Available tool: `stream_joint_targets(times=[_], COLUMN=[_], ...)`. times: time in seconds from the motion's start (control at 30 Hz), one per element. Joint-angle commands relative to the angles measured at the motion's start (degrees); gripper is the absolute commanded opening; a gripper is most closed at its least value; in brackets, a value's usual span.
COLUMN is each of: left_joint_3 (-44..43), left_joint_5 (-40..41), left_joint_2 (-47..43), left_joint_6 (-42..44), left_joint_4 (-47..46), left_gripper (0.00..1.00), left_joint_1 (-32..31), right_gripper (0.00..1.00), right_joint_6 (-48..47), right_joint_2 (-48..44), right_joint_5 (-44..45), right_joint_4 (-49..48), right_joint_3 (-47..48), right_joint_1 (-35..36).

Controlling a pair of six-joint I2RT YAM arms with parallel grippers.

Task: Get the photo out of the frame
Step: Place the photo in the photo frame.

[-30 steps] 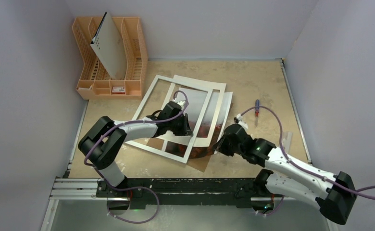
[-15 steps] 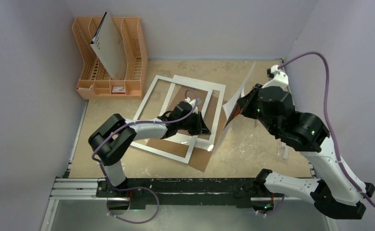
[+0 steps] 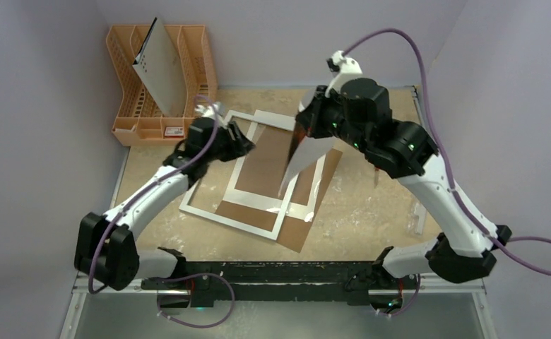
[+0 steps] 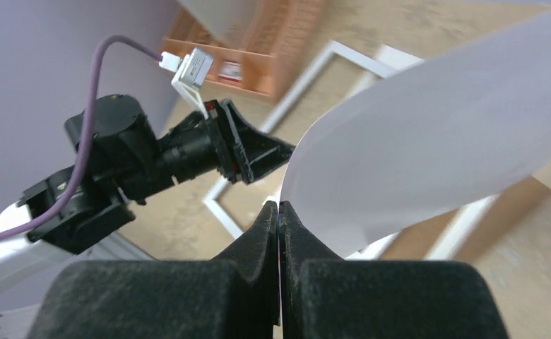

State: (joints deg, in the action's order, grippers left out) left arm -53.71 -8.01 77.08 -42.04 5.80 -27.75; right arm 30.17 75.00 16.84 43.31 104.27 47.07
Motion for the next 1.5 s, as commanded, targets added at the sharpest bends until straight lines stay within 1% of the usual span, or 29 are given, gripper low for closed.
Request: stream_joint_targets(times=[0.0, 0.07, 0.17, 0.23, 0.3, 0.33, 0.37, 0.43, 0.47, 0.53, 0.67, 0.77, 0.83, 0.97, 1.07, 1.13, 1.17, 1.23, 1.27, 1.3, 1.4, 1.43, 1.47], left_joint_3=[1.2, 1.7, 2.9, 4.5, 5.6, 6.3, 7.3, 8.4, 8.8, 9.9, 10.3, 12.9, 14.4, 17.0, 18.2, 18.7, 19.3, 21.3, 22.0, 21.9, 21.6, 20.9, 20.2], left_joint_5=[0.7, -2.8, -9.4, -12.1, -10.7, -9.7, -9.4, -11.1, -11.6, -11.3, -13.1, -11.0, -11.6, -15.5, -16.3, -15.9, -16.1, -18.4, -19.0, -18.1, -15.8, -14.3, -12.9], left_joint_2=[-4.3, -4.6, -2.7, -0.7, 1.7, 2.7, 4.0, 6.4, 7.7, 10.2, 15.7, 15.3, 15.3, 14.9, 13.5, 12.8, 12.2, 11.0, 10.3, 9.7, 7.3, 6.2, 4.9], left_joint_6=[9.7, 12.1, 13.6, 14.5, 15.9, 16.7, 17.2, 17.8, 18.1, 18.5, 17.6, 17.4, 17.4, 16.7, 15.1, 13.8, 12.7, 9.7, 9.3, 9.3, 10.9, 11.5, 12.1], left_joint_4=[8.4, 8.9, 8.5, 7.1, 6.7, 6.2, 5.0, 3.2, 2.5, 0.5, -0.9, -2.2, -2.7, -4.4, -4.7, -4.7, -4.9, -8.2, -8.7, -7.3, -3.0, -1.0, 0.7], left_gripper=[0.55, 0.60, 0.61, 0.62, 0.62, 0.62, 0.62, 0.63, 0.63, 0.63, 0.64, 0.64, 0.63, 0.58, 0.57, 0.56, 0.55, 0.53, 0.53, 0.53, 0.55, 0.56, 0.57], left_joint_1=[14.2, 21.4, 31.1, 34.7, 36.0, 36.0, 36.1, 36.3, 36.2, 36.3, 36.2, 36.1, 36.1, 34.3, 28.7, 24.5, 23.4, 22.2, 21.6, 21.4, 21.3, 21.3, 21.3], right_gripper=[0.00, 0.00, 0.00, 0.00, 0.00, 0.00, 0.00, 0.00, 0.00, 0.00, 0.00, 0.00, 0.00, 0.00, 0.00, 0.00, 0.00, 0.00, 0.00, 0.01, 0.37, 0.47, 0.54], right_joint_6=[-3.3, -2.7, -1.5, -0.2, 2.1, 4.0, 6.8, 12.5, 15.3, 19.2, 24.2, 26.8, 28.9, 34.4, 38.6, 39.6, 39.9, 39.9, 39.5, 39.0, 34.0, 31.3, 28.9], right_joint_2=[5.6, 9.2, 11.3, 10.8, 8.6, 6.8, 4.5, -0.3, -2.5, -5.7, -7.7, -10.5, -13.8, -20.8, -27.6, -31.0, -32.2, -34.4, -34.9, -35.2, -35.6, -35.6, -35.3], right_joint_5=[-14.1, -17.5, -22.0, -17.8, -14.6, -13.5, -14.2, -16.7, -18.1, -19.5, -21.8, -17.5, -14.3, -9.9, -8.4, -7.4, -8.2, -10.4, -11.3, -12.0, -15.5, -16.5, -16.4], right_joint_4=[-9.8, -11.2, -14.5, -15.5, -16.5, -17.5, -19.5, -25.7, -29.9, -35.1, -41.8, -43.7, -45.0, -41.7, -42.1, -42.8, -42.9, -42.6, -41.2, -39.7, -37.0, -35.8, -33.4], right_joint_3=[9.0, 12.1, 13.8, 10.8, 3.7, -1.9, -8.0, -21.6, -27.6, -38.7, -53.8, -63.5, -69.4, -78.0, -84.4, -87.2, -88.4, -90.0, -90.3, -90.2, -88.5, -87.0, -84.7], right_joint_1=[0.0, -0.1, 0.0, -0.3, -2.1, -3.7, -5.8, -11.3, -13.6, -17.7, -21.5, -22.1, -22.7, -22.8, -22.7, -22.7, -22.7, -22.7, -22.7, -22.7, -22.7, -22.7, -22.7])
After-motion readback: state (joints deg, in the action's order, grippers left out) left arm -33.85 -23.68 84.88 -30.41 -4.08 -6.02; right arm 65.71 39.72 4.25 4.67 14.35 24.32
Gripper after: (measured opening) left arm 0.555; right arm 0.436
